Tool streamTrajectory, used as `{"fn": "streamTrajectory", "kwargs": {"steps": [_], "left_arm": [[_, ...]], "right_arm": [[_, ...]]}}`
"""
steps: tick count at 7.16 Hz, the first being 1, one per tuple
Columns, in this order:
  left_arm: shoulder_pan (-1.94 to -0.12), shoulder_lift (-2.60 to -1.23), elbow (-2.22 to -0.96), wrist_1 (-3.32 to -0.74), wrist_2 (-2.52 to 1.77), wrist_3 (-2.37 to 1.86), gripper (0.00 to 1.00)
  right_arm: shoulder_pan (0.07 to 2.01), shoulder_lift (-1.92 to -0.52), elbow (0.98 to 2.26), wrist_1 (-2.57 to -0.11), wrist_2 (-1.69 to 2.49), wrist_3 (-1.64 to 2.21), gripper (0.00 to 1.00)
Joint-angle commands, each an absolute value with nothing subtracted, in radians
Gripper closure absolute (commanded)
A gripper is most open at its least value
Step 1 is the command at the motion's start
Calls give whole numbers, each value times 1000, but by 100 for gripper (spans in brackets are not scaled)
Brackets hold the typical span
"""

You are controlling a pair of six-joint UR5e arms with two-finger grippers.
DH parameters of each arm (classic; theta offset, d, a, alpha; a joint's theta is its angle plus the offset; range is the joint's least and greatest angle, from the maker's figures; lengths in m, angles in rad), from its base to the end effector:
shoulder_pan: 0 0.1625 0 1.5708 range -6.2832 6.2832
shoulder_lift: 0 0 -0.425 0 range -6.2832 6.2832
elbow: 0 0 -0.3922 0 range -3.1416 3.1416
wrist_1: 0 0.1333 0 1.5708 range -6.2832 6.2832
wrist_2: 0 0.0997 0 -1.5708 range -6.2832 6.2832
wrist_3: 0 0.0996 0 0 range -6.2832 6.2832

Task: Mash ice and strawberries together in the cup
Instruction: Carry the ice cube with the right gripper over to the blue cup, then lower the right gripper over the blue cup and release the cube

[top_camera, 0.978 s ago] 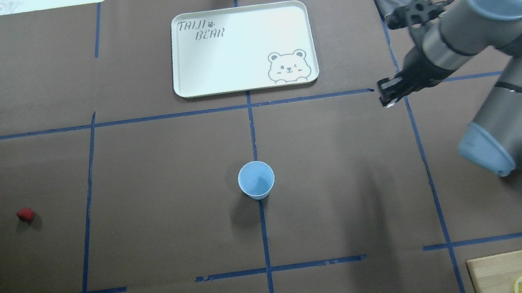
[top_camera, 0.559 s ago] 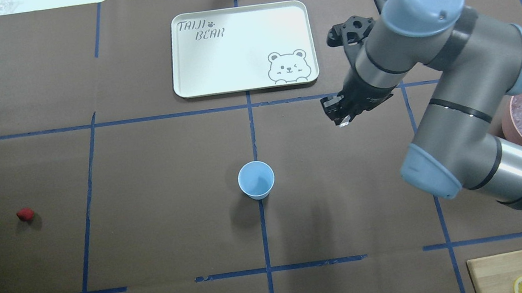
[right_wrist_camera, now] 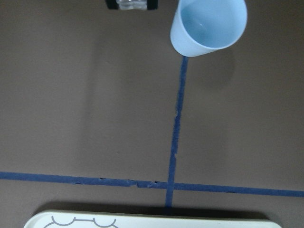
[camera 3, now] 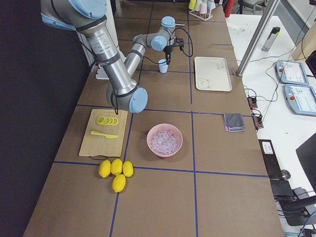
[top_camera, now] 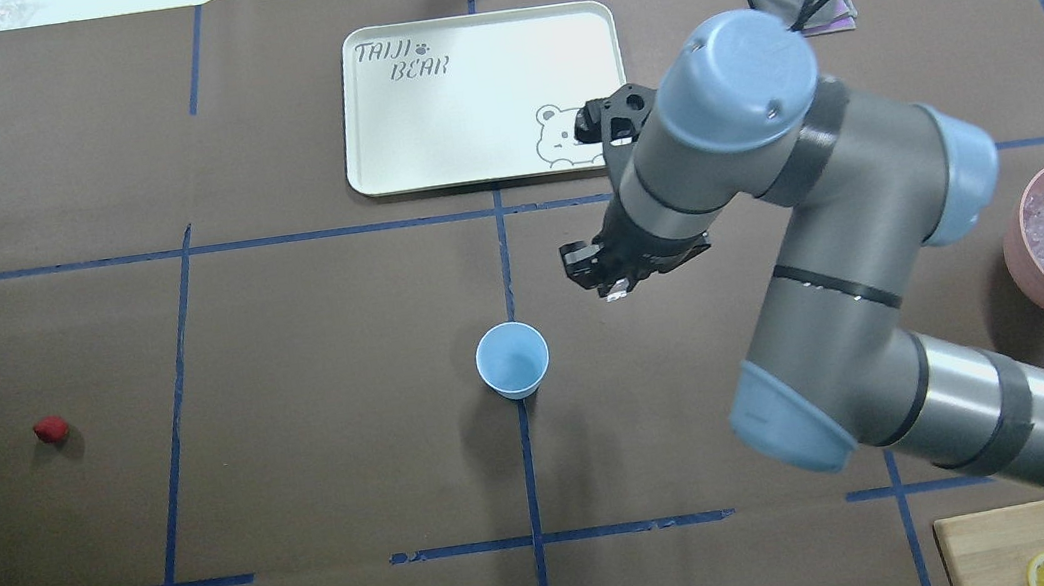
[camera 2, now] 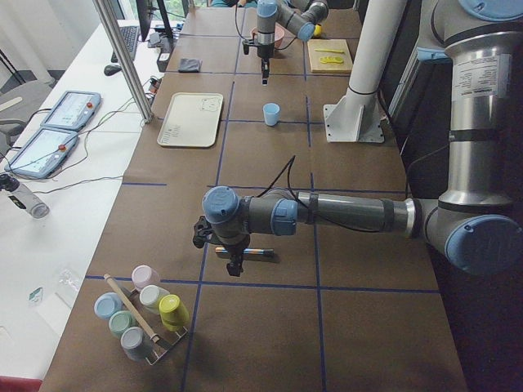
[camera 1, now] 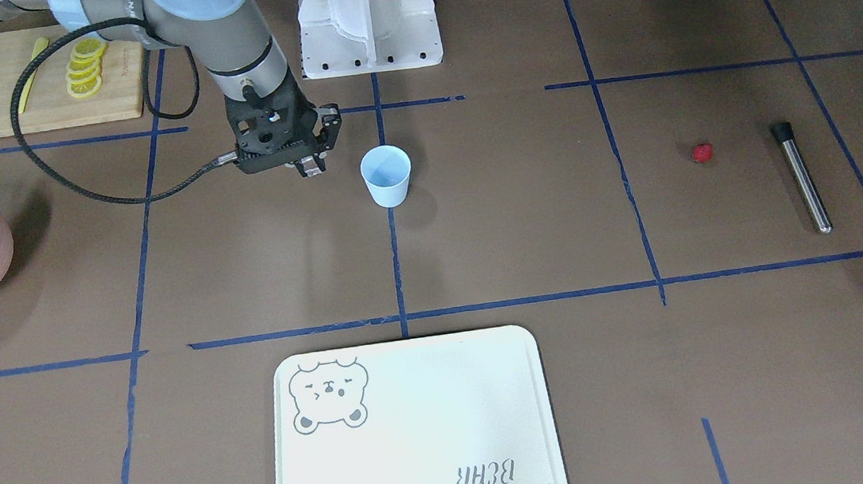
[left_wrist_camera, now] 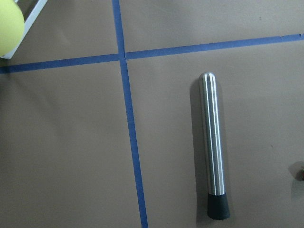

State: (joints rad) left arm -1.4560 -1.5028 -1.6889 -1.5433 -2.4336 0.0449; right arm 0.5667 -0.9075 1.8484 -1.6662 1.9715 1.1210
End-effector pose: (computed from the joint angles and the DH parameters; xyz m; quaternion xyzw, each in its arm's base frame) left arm -0.0041 -0.4675 0.6294 -0.0043 0.4182 0.0772 0.9051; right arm -0.4787 -0.4165 0.1667 0.0371 -0.4396 -0.0293 0.8970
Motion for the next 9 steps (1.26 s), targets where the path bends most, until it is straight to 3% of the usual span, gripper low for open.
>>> {"fn": "streamTrajectory", "kwargs": {"steps": [1, 5, 6, 7, 9], "left_arm": [[-1448, -1502, -1689, -1543, -2434, 44, 0], [-1447, -1499, -1686, -1543, -2434, 46, 0], [-1447, -1497, -1684, -1542, -2434, 46, 0], [-1447, -1496, -1684, -1542, -2434, 46, 0], [-1447, -1496, -1684, -1542, -2434, 45, 0]], "right_arm": [[500, -795, 1746, -1666, 1889, 1231, 98], [430, -770, 1686, -1667, 1815, 1279, 95], [428, -773, 1683, -1667, 1815, 1278, 74], [426, -772, 1678, -1667, 1812, 1279, 1], [426, -775, 1677, -1671, 1813, 1279, 1]]}}
